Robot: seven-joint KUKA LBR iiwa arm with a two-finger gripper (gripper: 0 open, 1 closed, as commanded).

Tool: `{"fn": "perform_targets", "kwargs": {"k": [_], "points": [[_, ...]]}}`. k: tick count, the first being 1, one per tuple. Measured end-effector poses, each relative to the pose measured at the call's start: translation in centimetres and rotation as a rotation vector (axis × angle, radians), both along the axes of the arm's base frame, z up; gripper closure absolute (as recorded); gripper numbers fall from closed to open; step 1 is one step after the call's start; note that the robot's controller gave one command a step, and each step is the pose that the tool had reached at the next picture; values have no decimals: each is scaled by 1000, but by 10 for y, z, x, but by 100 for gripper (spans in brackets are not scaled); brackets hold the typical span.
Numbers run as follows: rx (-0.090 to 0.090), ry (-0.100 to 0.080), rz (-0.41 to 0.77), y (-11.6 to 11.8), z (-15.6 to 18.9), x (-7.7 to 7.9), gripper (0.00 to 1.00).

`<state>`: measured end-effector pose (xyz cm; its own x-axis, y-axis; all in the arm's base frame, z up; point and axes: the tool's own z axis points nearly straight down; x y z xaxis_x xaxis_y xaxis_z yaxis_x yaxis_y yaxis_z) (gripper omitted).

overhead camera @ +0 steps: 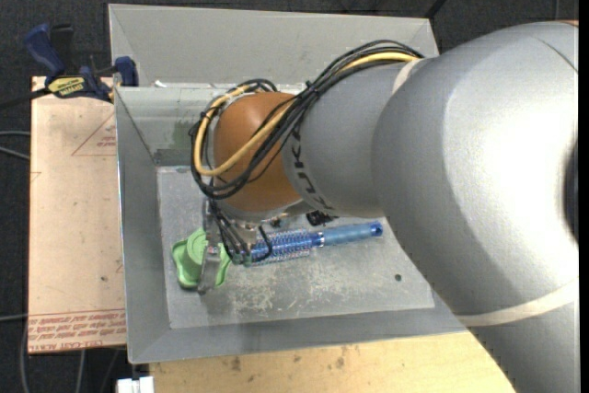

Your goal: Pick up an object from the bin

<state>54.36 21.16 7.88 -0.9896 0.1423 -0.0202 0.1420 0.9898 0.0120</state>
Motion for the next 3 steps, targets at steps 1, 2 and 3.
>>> {"fn": "perform_targets", "kwargs": {"k": [1, 2, 3], "points": [[0, 2, -2, 0, 1, 0, 100], [4, -2, -160, 8, 3, -12, 100], [-4, 23, -188, 25, 45, -67, 100]]}}
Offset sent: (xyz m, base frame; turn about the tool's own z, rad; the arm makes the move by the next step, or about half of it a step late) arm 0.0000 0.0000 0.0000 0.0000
